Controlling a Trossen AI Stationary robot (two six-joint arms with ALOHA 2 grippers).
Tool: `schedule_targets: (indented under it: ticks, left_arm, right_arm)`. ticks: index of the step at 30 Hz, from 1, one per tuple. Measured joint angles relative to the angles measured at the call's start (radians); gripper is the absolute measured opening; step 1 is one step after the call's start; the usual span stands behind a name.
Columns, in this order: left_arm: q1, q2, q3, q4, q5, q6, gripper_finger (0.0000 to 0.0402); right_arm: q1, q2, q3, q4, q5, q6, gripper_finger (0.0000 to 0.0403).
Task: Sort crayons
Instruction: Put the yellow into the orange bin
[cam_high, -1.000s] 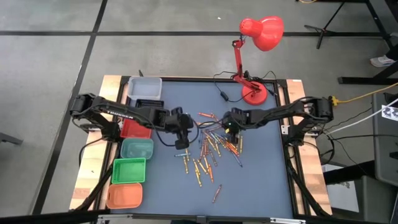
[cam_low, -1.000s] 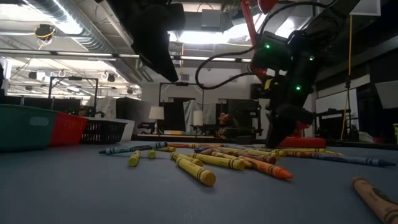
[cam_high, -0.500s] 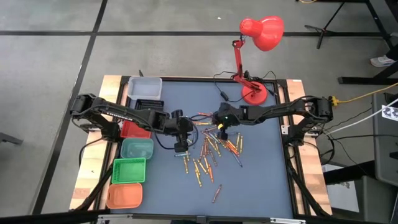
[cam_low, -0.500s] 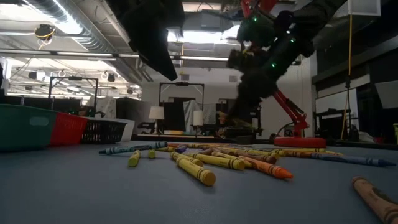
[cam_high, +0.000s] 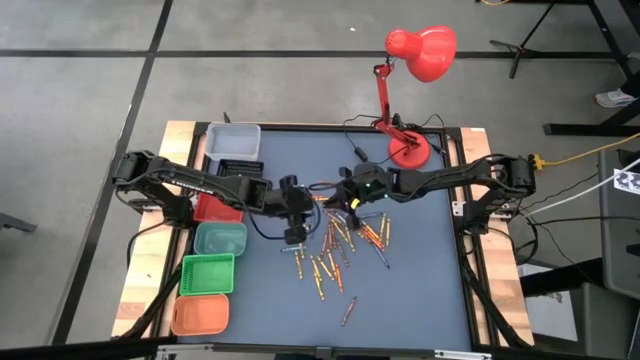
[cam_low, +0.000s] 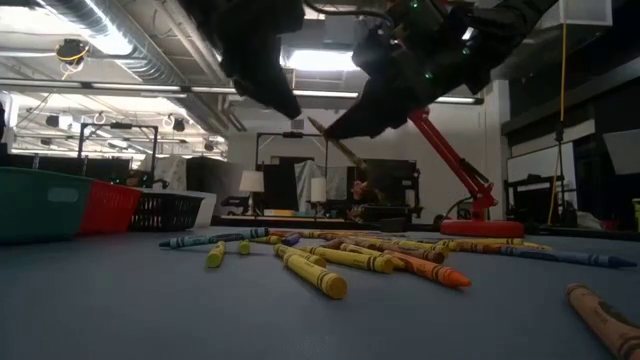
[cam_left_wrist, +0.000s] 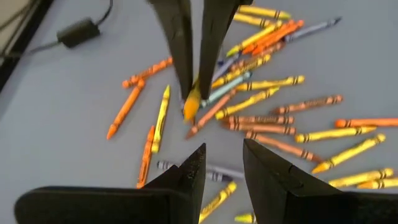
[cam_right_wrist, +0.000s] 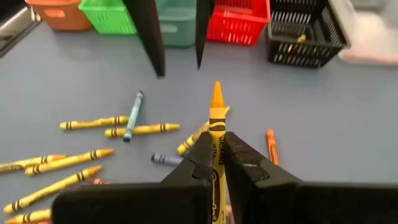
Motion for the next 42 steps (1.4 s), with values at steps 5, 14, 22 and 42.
schedule_targets:
  ticks: [5, 14, 22, 42]
  left_arm:
    - [0.000, 0.000, 0.000, 0.042, -0.044, 0.004, 0.0090]
    - [0.003, 0.000, 0.000, 0.046, -0.050, 0.004, 0.0090]
    - [0.003, 0.000, 0.000, 0.081, -0.042, 0.005, 0.0090]
    - [0.003, 0.000, 0.000, 0.086, -0.018, 0.004, 0.0066]
  right_arm:
    - [0.000, 0.000, 0.000, 0.033, -0.040, -0.001, 0.0016]
    - [0.000, -0.001, 0.001, 0.082, -0.116, -0.026, 0.0016]
    - [0.000, -0.002, 0.001, 0.107, -0.116, -0.026, 0.0017]
    - [0.000, -0.002, 0.001, 0.092, -0.116, -0.026, 0.0017]
